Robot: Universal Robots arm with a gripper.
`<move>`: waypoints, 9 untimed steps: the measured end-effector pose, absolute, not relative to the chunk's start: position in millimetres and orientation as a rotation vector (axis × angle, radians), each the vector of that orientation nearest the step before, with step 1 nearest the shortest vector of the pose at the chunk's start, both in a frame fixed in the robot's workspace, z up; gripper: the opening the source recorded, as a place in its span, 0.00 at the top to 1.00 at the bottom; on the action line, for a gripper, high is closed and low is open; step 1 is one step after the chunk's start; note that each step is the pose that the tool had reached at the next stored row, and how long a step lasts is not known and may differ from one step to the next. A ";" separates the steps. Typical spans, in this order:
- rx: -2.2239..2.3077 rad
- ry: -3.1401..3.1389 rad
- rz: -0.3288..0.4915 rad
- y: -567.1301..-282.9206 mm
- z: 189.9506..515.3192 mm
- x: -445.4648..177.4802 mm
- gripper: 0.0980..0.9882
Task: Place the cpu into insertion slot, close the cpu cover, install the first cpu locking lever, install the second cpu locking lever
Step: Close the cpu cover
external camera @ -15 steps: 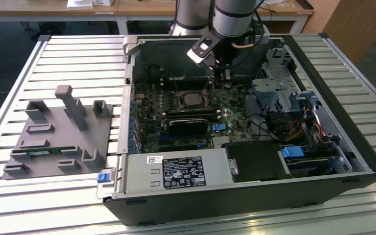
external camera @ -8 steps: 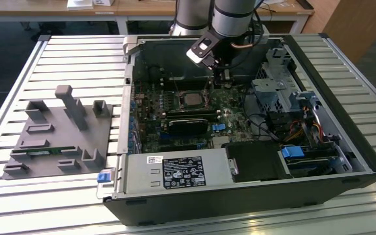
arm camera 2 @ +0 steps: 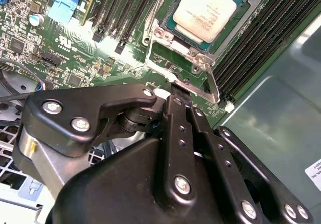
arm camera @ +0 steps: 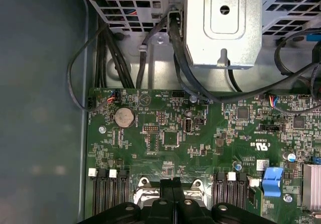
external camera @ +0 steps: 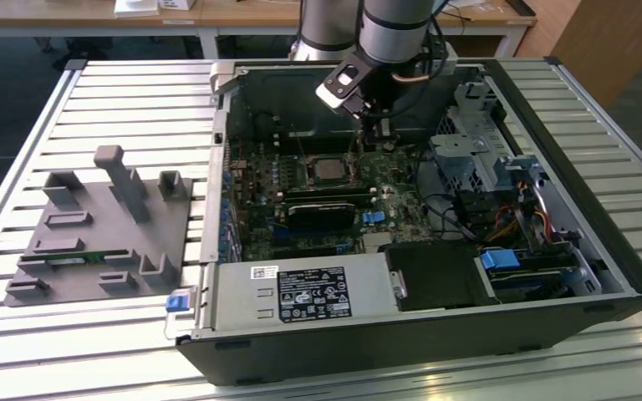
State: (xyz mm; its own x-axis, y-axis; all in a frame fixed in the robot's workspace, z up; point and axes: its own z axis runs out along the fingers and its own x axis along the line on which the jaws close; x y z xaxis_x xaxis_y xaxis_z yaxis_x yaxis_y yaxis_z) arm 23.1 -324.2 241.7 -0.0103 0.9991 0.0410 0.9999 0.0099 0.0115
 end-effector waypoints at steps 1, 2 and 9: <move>-2.195 -2.217 -0.058 -324.2 241.7 22.7 0.99; -2.195 -2.217 -0.058 -324.2 241.7 22.4 0.99; -2.195 -2.217 -0.058 -324.2 241.7 20.0 0.99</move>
